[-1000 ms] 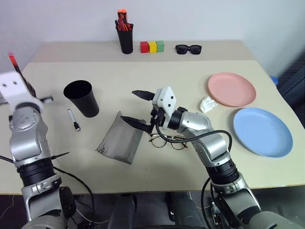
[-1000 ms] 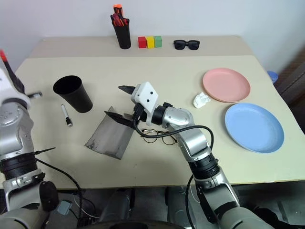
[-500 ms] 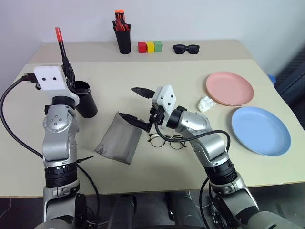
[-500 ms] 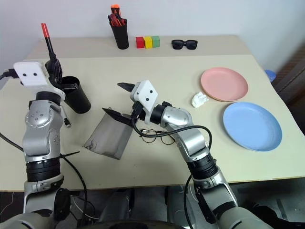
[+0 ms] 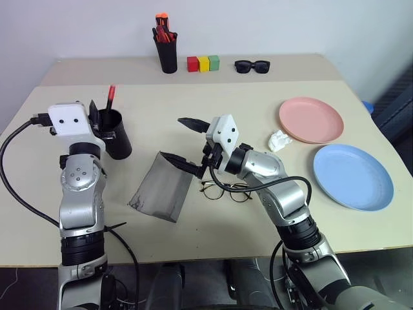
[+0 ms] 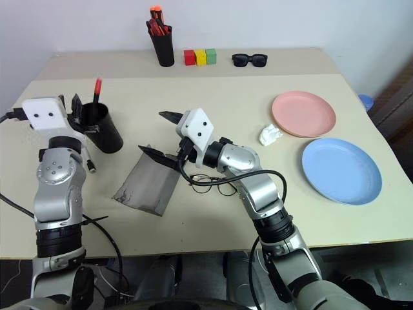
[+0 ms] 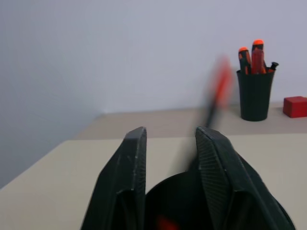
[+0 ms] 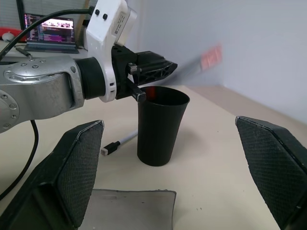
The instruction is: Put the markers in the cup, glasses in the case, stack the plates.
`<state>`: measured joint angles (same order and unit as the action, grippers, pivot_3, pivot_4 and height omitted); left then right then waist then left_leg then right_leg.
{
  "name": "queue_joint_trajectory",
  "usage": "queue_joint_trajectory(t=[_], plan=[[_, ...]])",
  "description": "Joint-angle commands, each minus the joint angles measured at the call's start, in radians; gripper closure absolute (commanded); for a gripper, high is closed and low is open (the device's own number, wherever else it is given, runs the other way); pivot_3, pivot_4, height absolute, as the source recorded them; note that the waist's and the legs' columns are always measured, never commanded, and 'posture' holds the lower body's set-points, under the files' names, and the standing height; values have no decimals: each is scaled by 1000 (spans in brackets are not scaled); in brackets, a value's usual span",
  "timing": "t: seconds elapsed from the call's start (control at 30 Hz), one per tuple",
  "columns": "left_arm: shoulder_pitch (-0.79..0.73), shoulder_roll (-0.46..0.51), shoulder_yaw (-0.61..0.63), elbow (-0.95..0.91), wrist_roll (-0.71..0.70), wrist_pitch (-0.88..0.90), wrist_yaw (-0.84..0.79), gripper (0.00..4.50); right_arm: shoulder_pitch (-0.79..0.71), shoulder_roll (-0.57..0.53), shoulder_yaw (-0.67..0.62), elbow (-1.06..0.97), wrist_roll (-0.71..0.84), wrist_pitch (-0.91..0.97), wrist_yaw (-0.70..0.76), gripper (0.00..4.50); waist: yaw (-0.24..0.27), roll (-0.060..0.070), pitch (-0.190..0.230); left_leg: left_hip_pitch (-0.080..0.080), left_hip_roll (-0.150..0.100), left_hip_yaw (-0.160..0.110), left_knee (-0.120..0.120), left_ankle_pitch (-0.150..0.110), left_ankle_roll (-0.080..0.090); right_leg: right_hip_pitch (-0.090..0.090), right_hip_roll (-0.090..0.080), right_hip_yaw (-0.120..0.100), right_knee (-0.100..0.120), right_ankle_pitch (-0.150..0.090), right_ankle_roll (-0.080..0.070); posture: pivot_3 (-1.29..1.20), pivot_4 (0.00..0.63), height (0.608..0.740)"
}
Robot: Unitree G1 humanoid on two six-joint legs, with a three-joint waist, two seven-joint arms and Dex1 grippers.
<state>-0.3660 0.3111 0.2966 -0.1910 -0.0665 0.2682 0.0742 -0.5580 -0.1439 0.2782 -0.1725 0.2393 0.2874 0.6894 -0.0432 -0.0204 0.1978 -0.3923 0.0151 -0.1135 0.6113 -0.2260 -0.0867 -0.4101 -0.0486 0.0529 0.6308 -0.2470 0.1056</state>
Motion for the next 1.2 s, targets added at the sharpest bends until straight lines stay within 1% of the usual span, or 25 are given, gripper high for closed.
queue_joint_trajectory(t=[0.03, 0.2, 0.33, 0.43, 0.53, 0.57, 0.6, 0.63, 0.73, 0.87, 1.0, 1.1, 1.13, 1.2], plan=[[0, -5, 6, -33, 10, -27, 9, 3185, -13, 9, -2, -26, 9, -18, 1, 0, 0, 0, 0, 0, 0, 0, 0, 0, 0, 0, 0, 0, 0, 0, 0, 0, 150, 740], [-6, -26, 33, -41, -8, -43, 28, 3185, -10, 8, -3, -31, 9, -16, 1, 0, 0, 0, 0, 0, 0, 0, 0, 0, 0, 0, 0, 0, 0, 0, 0, 0, 150, 740], [-34, -43, 179, -83, -11, -39, 175, 3185, -7, 4, -3, -35, 8, -12, 0, 0, -2, 0, 0, 0, 0, 0, 0, 0, 0, 0, 0, 0, 0, 0, 0, 0, 150, 740], [-22, -37, 239, -106, -15, 65, 223, 2348, -6, 2, -4, -35, 9, -13, 1, 0, -1, 0, 0, 0, 0, 0, 0, 0, 0, 0, 0, 0, 0, 0, 0, 0, 150, 740], [6, -36, 276, -136, -47, 207, 220, 944, -5, 0, -4, -35, 11, -12, 3, 0, 1, 0, 0, 0, 0, 0, 0, 0, 0, 0, 0, 0, 0, 0, 0, 0, 150, 740], [22, -37, 272, -146, -69, 293, 203, 386, -5, 0, -4, -35, 11, -12, 4, 0, 1, 0, 0, 0, 0, 0, 1, 0, 0, 1, 0, 0, 0, 0, 0, 0, 150, 740], [37, -37, 263, -157, -85, 376, 186, 26, -5, 1, -3, -34, 12, -12, 4, 0, 1, 0, 0, 0, 0, 0, 1, 0, 0, 1, 0, 0, 0, 0, 0, 0, 150, 740], [59, -26, 234, -168, -93, 468, 160, 26, -6, 2, -2, -32, 12, -13, 5, 0, 1, 0, 0, 0, 0, 0, 1, 0, 0, 1, 0, 0, 0, 0, 0, 0, 150, 740], [84, -14, 164, -178, -109, 652, 113, 26, -9, 6, 2, -26, 13, -16, 11, 0, -1, 0, 0, 0, 0, -1, 1, 0, 0, 1, 0, 0, 0, 0, 0, 0, 150, 740], [46, -53, 188, -164, -137, 793, 126, 26, -11, 8, 4, -22, 9, -19, 13, 0, -2, 0, 0, 0, 0, -1, 1, 0, 0, 1, 0, 0, 0, 0, 0, 0, 150, 740], [-8, -61, 183, -120, -132, 918, 133, 26, -10, 9, 5, -22, 6, -19, 11, 0, -2, 0, 0, 1, 0, -1, 0, 0, 0, 1, 1, 0, 1, 0, 0, 0, 150, 740], [-50, -75, 208, -88, -131, 981, 143, 26, -7, 10, 6, -26, 4, -18, 8, 0, -1, 0, 0, 1, 0, -1, 0, 0, 0, 1, 1, 0, 0, 0, 0, 0, 150, 740], [-60, -77, 216, -81, -129, 988, 145, 262, -6, 10, 6, -27, 3, -18, 5, 0, -1, 0, 0, 1, 0, -1, 0, 0, 0, 1, 1, 0, 0, 0, 0, 0, 150, 740], [-75, -80, 227, -71, -117, 994, 156, 919, -4, 9, 5, -29, 1, -19, 1, 0, -2, 0, 0, 1, 0, -1, 0, 0, 0, 1, 1, 0, 0, 0, 0, 0, 150, 740]])
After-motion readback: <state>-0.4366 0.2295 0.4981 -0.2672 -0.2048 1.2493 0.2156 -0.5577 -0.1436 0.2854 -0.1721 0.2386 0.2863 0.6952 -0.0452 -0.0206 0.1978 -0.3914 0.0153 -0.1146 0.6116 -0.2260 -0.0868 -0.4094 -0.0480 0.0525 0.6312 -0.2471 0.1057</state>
